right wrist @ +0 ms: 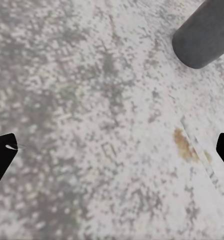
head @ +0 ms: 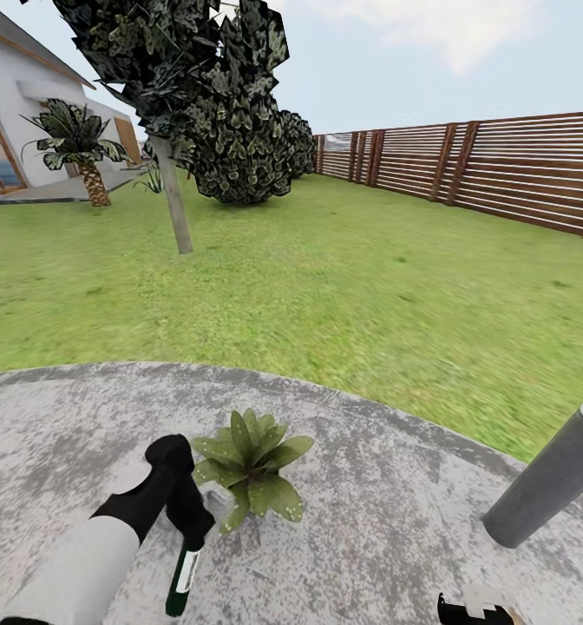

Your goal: Pick up the pesticide atomizer in the garden and spray insectifuge to fully cover both potted plants in the garden.

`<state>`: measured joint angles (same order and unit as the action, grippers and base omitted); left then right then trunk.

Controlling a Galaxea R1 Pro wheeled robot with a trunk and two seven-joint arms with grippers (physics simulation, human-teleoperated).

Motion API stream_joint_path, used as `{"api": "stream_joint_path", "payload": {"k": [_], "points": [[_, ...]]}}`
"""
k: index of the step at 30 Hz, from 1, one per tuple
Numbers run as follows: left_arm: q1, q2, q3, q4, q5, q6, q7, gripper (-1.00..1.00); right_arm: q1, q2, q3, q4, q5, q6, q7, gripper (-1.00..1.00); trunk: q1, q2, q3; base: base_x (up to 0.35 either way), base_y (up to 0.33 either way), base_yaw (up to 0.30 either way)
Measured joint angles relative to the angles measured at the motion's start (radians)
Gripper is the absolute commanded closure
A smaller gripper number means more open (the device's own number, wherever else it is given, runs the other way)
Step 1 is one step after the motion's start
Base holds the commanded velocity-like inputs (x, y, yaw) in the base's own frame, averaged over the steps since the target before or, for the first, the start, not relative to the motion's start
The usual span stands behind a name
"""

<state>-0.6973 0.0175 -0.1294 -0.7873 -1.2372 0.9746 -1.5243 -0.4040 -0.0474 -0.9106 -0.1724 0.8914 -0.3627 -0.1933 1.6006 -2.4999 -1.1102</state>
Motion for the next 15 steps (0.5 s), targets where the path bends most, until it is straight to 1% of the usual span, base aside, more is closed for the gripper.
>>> {"api": "stream_joint_path", "payload": {"k": [2, 4, 5, 7, 9, 10, 11, 12, 13, 15], "points": [[-0.049, -0.006, -0.01, 0.0, -0.027, 0.001, -0.014, 1.0, 0.0, 0.0, 0.0, 0.0, 0.0, 0.0, 0.0, -1.0, 0.0, 0.0, 0.0, 0.0, 0.0, 0.0], [-0.135, -0.011, -0.013, 0.017, -0.08, 0.009, -0.021, 1.0, 0.0, 0.0, -0.001, 0.0, 0.0, 0.0, 0.0, -1.0, 0.0, 0.0, 0.0, 0.0, 0.0, 0.0], [-0.184, -0.018, -0.016, 0.04, -0.096, 0.011, -0.022, 1.0, 0.0, 0.0, -0.001, 0.0, 0.0, 0.0, 0.0, -1.0, 0.0, 0.0, 0.0, 0.0, 0.0, 0.0], [-0.248, -0.028, -0.017, 0.106, -0.101, 0.011, -0.023, 1.0, 0.0, 0.0, -0.001, 0.0, 0.0, 0.0, 0.0, -1.0, 0.0, 0.0, 0.0, 0.0, 0.0, 0.0], [-0.355, -0.035, -0.016, 0.266, -0.101, 0.012, -0.028, 1.0, 0.0, 0.0, -0.001, 0.0, 0.0, 0.0, 0.0, -1.0, 0.0, 0.0, 0.0, 0.0, 0.0, 0.0], [-0.432, -0.043, -0.015, 0.375, -0.097, 0.013, -0.036, 1.0, 0.0, 0.0, -0.001, 0.0, 0.0, 0.0, 0.0, -1.0, 0.0, 0.0, 0.0, 0.0, 0.0, 0.0], [-0.5, -0.053, -0.015, 0.453, -0.096, 0.01, -0.036, 1.0, 0.0, 0.0, -0.001, 0.0, 0.0, 0.0, 0.0, -1.0, 0.0, 0.0, 0.0, 0.0, 0.0, 0.0], [-0.525, -0.06, -0.016, 0.478, -0.097, 0.008, -0.036, 1.0, 0.0, 0.0, -0.001, 0.0, 0.0, 0.0, 0.0, -1.0, 0.0, 0.0, 0.0, 0.0, 0.0, 0.0], [-0.547, -0.076, -0.017, 0.5, -0.099, 0.005, -0.037, 1.0, 0.0, 0.0, -0.001, -0.001, 0.0, 0.0, 0.0, -1.0, 0.0, 0.0, 0.0, 0.0, 0.0, 0.0], [-0.562, -0.103, -0.017, 0.517, -0.101, 0.004, -0.037, 1.0, 0.0, 0.0, -0.001, -0.001, 0.0, 0.0, 0.0, -1.0, 0.0, 0.0, 0.0, 0.0, 0.0, 0.0]]}}
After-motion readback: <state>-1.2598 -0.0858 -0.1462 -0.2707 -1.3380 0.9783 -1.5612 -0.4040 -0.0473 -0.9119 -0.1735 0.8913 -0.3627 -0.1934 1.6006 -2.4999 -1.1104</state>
